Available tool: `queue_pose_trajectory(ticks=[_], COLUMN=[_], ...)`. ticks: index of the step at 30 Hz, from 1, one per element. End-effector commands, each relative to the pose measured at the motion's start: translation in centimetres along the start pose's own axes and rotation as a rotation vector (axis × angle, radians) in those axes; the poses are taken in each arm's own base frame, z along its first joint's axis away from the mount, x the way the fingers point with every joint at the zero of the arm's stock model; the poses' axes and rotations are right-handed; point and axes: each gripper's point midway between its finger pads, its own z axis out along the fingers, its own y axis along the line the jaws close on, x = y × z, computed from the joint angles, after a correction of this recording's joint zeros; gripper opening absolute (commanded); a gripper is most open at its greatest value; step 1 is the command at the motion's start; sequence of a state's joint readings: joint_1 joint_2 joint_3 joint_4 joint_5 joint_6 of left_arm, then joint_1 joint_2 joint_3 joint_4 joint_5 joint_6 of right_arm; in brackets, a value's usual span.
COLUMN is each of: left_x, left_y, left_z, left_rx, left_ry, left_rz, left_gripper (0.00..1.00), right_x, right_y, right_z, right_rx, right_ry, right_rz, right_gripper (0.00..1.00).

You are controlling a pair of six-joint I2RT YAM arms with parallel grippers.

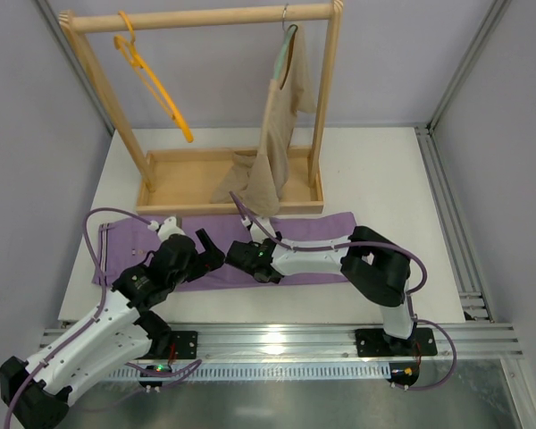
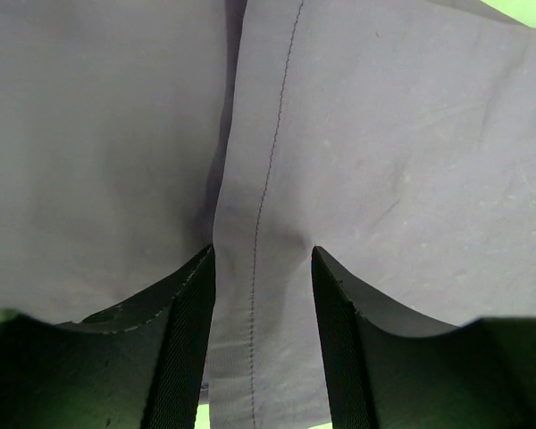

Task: Place the trousers on the hanger
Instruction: Fold the trousers

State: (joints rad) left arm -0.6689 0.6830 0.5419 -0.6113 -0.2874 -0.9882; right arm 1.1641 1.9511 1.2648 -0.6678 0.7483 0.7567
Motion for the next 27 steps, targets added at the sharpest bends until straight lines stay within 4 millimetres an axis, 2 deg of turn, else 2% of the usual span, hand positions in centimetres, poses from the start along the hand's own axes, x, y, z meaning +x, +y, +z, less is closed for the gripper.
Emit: queue_pose_trajectory(ticks=[1,12,14,20,22,25,27], left_x=[-1.3,-1.1,-1.1,-1.2,-1.2,-1.2,-1.4], left_y=[-1.3,-0.7,-0.6,-0.5,-0.6,-0.5,-0.6], left_z=[-0.4,-0.3,-0.4,-0.4,-0.5,-0.4,-0.5], left_rx=[0.031,0.012,0.009,0.01,0.01,0.007,0.006], left_ry=[-0.028,-0.031,-0.032,-0.036,-0.037,-0.038,-0.043], left_rz=[-0.014,-0.017,-0.02,-0.025,-0.026,-0.028,-0.026], left_gripper=[0.99,0.99,0.99,0.99,0.99,0.99,0.99], right_x=[-1.0,0.4,0.6,1.0,1.3,1.5,1.5], right_y=[-1.4,0.3,0.6,0.9,0.9,0.8,0.7], right_z=[-1.2,-0.4,-0.2,-0.1,0.1,0.2,0.2], right_rx=[0.032,-0.027,-0.033,-0.046,-0.038,-0.037,-0.037], right_ry=[-0.042,-0.003,0.006,0.018,0.027,0.032,0.031], right_rz=[0.011,0.03,0.028,0.042,0.041,0.039,0.034], right_gripper=[0.5,0.49,0.45,0.22,0.19,0.04,0.04])
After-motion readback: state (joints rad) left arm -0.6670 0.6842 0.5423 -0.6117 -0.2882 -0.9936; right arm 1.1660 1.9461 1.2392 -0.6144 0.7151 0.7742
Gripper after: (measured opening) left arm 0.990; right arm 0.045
